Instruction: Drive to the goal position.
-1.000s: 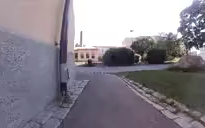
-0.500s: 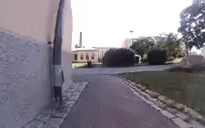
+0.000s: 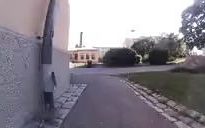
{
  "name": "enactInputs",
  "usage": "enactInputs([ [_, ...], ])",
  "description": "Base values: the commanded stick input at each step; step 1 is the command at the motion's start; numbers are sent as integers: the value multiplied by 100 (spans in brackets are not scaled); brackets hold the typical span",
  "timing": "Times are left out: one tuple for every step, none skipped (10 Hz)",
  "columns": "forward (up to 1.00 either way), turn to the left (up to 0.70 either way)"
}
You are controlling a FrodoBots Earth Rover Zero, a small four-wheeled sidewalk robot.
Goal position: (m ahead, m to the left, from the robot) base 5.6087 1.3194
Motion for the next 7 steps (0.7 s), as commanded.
enactInputs([
  [60, 0],
  [60, 0],
  [60, 0],
  [60, 0],
  [60, 0],
  [60, 0],
  [60, -1],
])
